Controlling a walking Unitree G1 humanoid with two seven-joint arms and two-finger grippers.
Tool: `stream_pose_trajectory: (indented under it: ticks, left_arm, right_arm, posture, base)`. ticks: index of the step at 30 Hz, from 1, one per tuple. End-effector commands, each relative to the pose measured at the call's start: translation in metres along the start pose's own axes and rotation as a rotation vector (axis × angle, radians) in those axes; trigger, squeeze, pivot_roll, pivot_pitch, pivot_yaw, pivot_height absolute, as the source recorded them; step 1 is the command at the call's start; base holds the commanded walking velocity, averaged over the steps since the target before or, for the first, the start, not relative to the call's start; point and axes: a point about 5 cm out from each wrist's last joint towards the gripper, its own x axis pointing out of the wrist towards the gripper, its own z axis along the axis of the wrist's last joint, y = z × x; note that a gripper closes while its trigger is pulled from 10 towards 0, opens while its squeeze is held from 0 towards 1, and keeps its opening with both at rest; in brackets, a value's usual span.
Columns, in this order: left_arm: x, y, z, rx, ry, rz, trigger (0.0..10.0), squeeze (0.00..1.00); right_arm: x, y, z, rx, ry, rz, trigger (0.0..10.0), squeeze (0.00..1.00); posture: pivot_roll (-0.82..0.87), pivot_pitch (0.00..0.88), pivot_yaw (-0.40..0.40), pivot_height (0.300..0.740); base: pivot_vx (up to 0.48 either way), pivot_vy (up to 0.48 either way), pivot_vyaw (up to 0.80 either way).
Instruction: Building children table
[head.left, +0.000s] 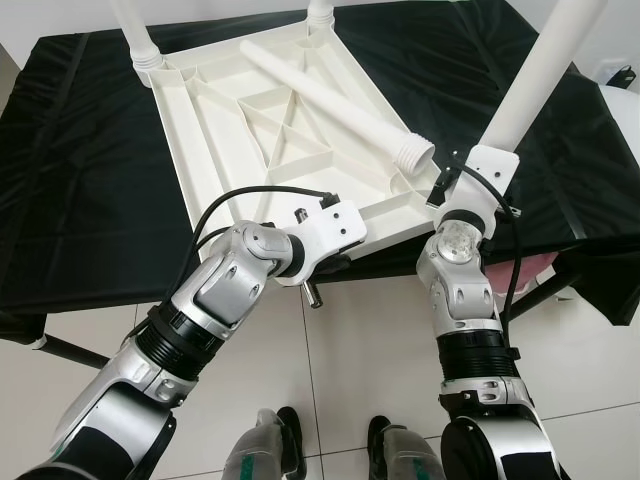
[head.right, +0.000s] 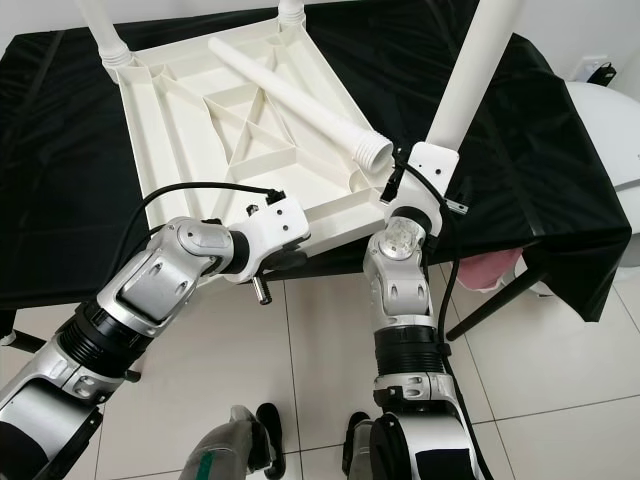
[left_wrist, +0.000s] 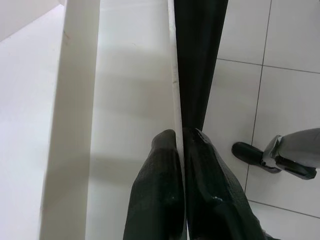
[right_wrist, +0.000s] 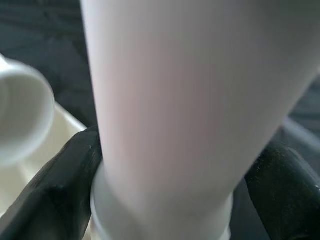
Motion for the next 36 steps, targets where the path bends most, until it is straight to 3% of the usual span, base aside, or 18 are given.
stream_pose_trajectory:
  ticks: [1, 8, 15, 19, 25, 36]
  left_arm:
    - [-0.006, 0.01, 0.002, 0.023, 0.005, 0.095, 10.0, 0.0]
    - [-0.006, 0.01, 0.002, 0.022, 0.005, 0.094, 10.0, 0.0]
    - [-0.006, 0.012, 0.002, 0.021, 0.006, 0.099, 10.0, 0.0]
    - [-0.006, 0.012, 0.002, 0.021, 0.006, 0.099, 10.0, 0.0]
    - [-0.007, 0.014, 0.002, 0.02, 0.007, 0.105, 10.0, 0.0]
    - [-0.007, 0.014, 0.002, 0.019, 0.006, 0.109, 10.0, 0.0]
  right_arm:
    - [0.001, -0.005, -0.011, -0.018, 0.049, 0.015, 10.0, 0.0]
    - [0.003, -0.005, -0.01, 0.005, 0.049, 0.095, 10.0, 0.0]
    - [0.006, -0.015, -0.009, 0.03, 0.027, 0.302, 10.0, 0.0]
    - [0.006, -0.016, -0.008, 0.032, 0.019, 0.345, 10.0, 0.0]
    - [0.008, -0.022, -0.004, 0.033, -0.001, 0.565, 10.0, 0.0]
    - [0.014, -0.035, -0.004, 0.002, 0.025, 0.708, 10.0, 0.0]
  posture:
    - [-0.11, 0.196, 0.068, 0.74]
    - [-0.11, 0.198, 0.07, 0.74]
    - [-0.12, 0.203, 0.073, 0.74]
    - [-0.12, 0.203, 0.074, 0.74]
    - [-0.12, 0.204, 0.073, 0.74]
    - [-0.12, 0.203, 0.072, 0.74]
  base:
    - [0.0, 0.0, 0.0]
    - [0.0, 0.0, 0.0]
    - [0.0, 0.0, 0.0]
    - [0.0, 0.0, 0.0]
    - [0.0, 0.0, 0.0]
    - [0.0, 0.0, 0.0]
